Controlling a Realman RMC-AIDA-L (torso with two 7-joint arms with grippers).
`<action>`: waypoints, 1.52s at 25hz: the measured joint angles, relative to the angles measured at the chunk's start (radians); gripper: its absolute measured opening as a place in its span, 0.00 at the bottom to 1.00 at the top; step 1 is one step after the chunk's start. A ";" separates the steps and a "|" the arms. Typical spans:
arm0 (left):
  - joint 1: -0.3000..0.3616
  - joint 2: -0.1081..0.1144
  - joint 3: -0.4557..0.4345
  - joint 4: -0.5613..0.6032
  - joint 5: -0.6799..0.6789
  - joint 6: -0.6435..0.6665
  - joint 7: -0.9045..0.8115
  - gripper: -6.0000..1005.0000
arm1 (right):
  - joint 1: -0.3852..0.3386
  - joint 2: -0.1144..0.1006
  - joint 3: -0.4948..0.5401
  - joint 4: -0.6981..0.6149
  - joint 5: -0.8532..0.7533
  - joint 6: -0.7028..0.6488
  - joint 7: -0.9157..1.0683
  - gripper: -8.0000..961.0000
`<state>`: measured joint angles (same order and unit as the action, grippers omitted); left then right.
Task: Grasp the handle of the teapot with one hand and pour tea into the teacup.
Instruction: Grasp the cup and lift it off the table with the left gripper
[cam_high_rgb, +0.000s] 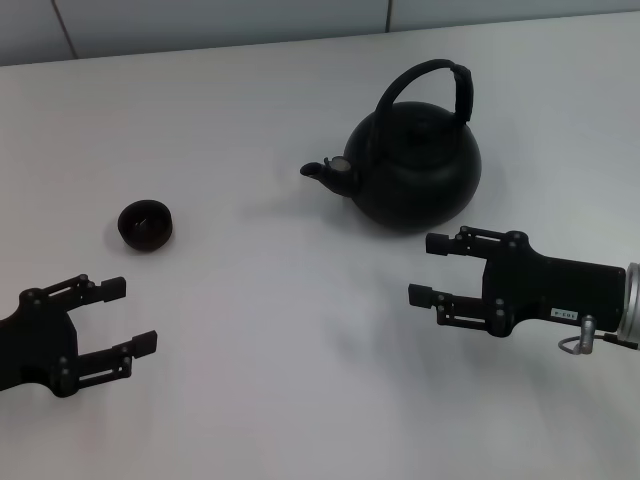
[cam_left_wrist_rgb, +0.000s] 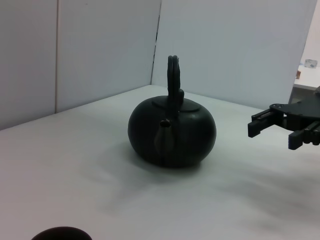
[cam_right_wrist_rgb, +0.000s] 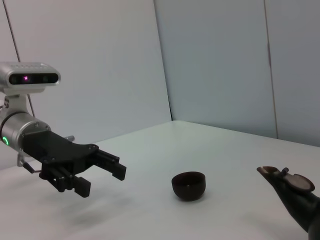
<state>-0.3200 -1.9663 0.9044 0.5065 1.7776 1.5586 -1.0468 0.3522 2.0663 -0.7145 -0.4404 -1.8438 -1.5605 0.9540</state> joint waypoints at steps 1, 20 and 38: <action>0.000 0.000 0.000 0.001 0.000 0.000 -0.001 0.78 | 0.000 0.000 0.000 0.000 0.000 0.000 0.000 0.73; -0.004 -0.002 0.005 0.011 0.000 0.003 -0.016 0.77 | 0.001 0.000 0.003 0.000 0.000 -0.001 0.000 0.73; 0.024 -0.083 -0.335 0.000 -0.012 -0.101 0.147 0.76 | 0.000 -0.002 0.008 -0.006 0.005 -0.008 0.000 0.73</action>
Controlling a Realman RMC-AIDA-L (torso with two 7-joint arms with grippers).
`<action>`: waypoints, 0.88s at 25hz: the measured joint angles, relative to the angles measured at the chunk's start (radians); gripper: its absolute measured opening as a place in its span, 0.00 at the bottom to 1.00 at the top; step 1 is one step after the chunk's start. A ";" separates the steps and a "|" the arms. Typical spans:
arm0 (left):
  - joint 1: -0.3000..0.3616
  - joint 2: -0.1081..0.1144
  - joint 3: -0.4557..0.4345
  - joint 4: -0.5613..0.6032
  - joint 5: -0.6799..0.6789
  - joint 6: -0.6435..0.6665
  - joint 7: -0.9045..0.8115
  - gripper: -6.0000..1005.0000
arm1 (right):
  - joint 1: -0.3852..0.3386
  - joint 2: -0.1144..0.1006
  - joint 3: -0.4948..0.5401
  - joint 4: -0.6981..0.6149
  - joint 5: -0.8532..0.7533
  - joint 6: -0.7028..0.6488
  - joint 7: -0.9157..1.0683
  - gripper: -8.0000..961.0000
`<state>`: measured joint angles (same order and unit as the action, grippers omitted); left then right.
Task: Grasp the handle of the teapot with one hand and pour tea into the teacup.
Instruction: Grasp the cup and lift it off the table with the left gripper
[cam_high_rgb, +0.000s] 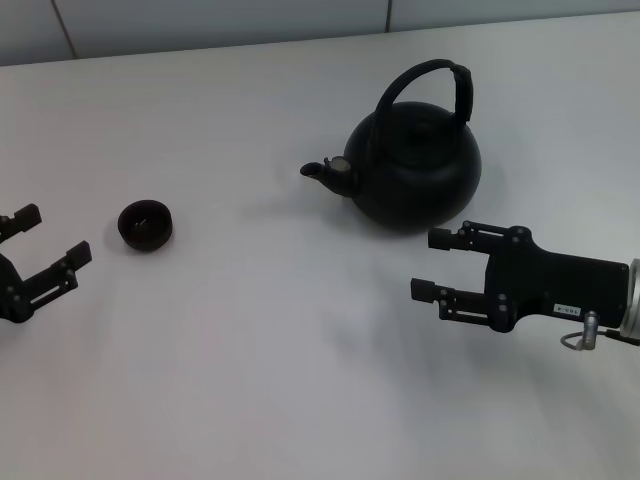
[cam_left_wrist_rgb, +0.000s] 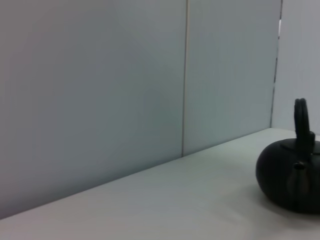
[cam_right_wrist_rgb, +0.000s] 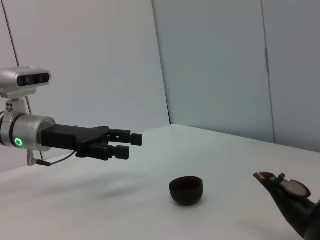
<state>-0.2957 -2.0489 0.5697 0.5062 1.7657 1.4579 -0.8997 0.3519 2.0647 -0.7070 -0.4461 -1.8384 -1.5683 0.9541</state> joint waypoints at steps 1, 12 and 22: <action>0.000 -0.002 -0.002 0.000 0.001 -0.004 0.005 0.76 | 0.000 0.000 0.000 0.000 0.000 0.000 0.000 0.73; -0.006 -0.002 0.048 0.006 0.044 -0.071 0.004 0.75 | -0.003 -0.002 0.000 0.000 0.001 -0.001 0.000 0.73; -0.012 -0.008 0.105 0.008 0.055 -0.156 0.004 0.74 | -0.006 -0.001 0.000 0.000 0.002 -0.002 0.000 0.73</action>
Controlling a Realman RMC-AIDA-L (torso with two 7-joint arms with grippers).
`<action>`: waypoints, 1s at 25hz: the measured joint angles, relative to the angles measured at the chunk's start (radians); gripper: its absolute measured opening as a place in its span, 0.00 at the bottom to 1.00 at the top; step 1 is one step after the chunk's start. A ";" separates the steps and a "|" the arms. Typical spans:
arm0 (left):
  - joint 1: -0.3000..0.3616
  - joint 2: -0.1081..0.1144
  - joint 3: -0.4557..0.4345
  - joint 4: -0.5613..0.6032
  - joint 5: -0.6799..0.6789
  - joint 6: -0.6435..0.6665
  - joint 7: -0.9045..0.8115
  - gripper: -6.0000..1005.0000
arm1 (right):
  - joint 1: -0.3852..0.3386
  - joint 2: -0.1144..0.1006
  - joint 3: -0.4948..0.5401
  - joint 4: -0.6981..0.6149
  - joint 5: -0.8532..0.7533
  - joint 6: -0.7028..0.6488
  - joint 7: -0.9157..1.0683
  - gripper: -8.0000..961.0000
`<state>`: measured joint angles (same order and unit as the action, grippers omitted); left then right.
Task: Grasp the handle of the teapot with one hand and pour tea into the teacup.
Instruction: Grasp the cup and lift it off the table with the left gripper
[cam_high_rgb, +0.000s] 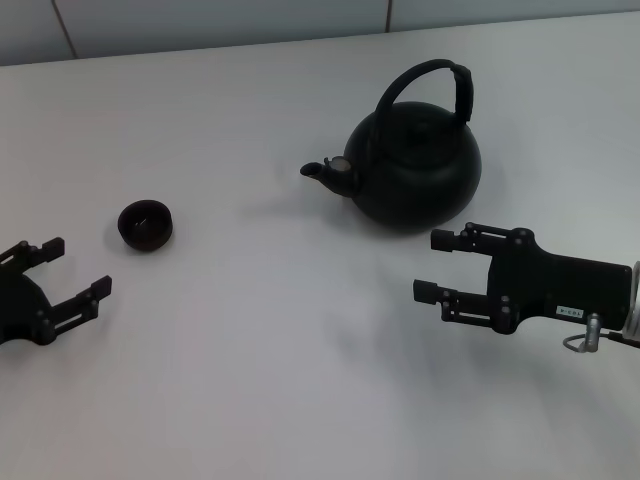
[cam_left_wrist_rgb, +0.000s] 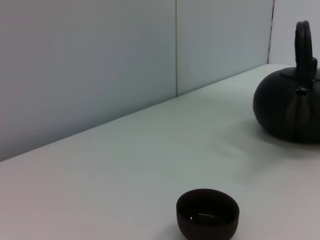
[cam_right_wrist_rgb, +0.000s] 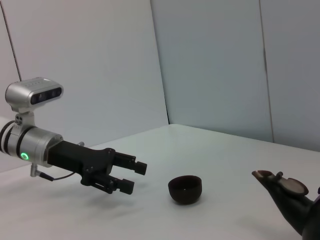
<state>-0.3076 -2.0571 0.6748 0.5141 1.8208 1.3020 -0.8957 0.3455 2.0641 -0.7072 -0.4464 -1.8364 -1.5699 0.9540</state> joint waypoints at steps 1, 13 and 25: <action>-0.004 0.000 0.000 -0.002 -0.002 -0.003 0.001 0.74 | 0.000 0.000 0.000 0.000 0.000 0.000 0.000 0.73; -0.092 -0.012 0.011 -0.063 -0.005 -0.091 -0.007 0.74 | 0.000 0.001 0.002 0.000 0.002 -0.004 0.000 0.73; -0.142 -0.017 0.059 -0.083 -0.010 -0.158 -0.011 0.73 | 0.002 -0.002 0.001 -0.001 0.002 -0.014 0.000 0.73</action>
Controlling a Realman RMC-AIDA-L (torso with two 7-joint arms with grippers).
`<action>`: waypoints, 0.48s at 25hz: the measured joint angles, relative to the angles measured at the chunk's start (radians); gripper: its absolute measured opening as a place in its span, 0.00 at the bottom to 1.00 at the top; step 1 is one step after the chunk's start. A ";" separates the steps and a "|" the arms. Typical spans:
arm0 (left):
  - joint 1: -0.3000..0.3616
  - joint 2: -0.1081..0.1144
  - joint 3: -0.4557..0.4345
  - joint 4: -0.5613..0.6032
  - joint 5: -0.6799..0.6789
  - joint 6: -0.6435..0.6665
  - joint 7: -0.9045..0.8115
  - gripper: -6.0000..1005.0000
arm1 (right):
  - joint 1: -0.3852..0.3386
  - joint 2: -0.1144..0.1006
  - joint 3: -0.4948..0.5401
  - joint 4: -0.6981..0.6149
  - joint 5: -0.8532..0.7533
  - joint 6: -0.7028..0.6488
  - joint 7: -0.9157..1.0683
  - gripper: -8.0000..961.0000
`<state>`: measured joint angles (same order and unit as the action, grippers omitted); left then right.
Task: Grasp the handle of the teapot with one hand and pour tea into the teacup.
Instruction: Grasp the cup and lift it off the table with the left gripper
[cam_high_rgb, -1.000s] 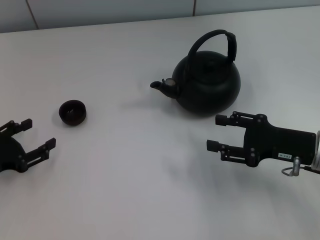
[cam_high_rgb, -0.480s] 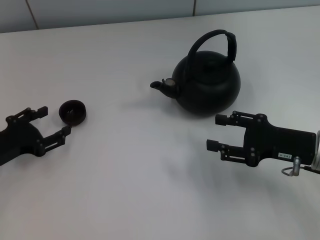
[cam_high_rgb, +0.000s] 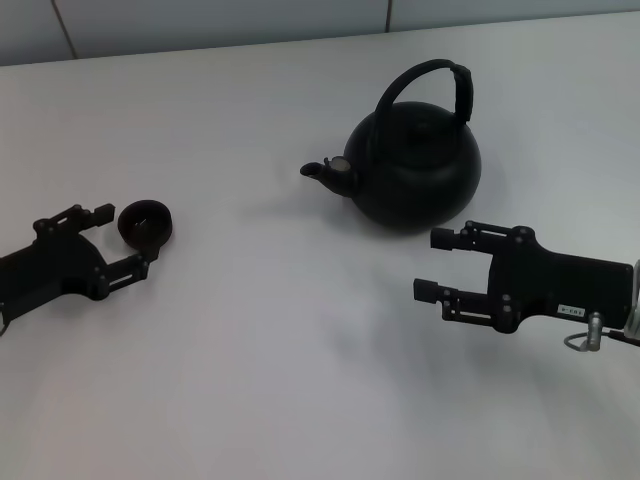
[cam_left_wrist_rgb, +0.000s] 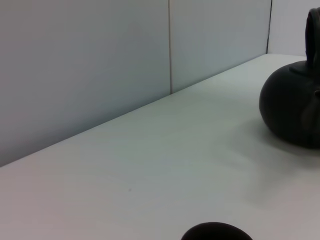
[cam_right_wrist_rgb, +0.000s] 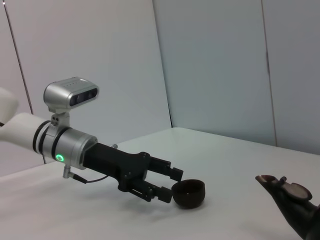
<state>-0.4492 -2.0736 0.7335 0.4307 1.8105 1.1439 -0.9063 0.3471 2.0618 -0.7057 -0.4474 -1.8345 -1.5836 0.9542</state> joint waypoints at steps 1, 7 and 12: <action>0.000 0.000 0.000 0.000 0.000 0.000 0.000 0.73 | 0.001 0.000 0.000 0.000 0.000 0.000 0.000 0.73; -0.027 -0.004 0.011 -0.013 -0.001 -0.042 0.000 0.72 | 0.002 -0.002 0.000 0.000 0.000 0.000 0.000 0.73; -0.035 -0.005 0.023 -0.016 -0.001 -0.058 -0.001 0.72 | 0.002 -0.004 0.001 0.000 0.000 0.000 0.000 0.73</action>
<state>-0.4838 -2.0785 0.7562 0.4152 1.8099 1.0854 -0.9075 0.3490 2.0576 -0.7044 -0.4473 -1.8346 -1.5837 0.9542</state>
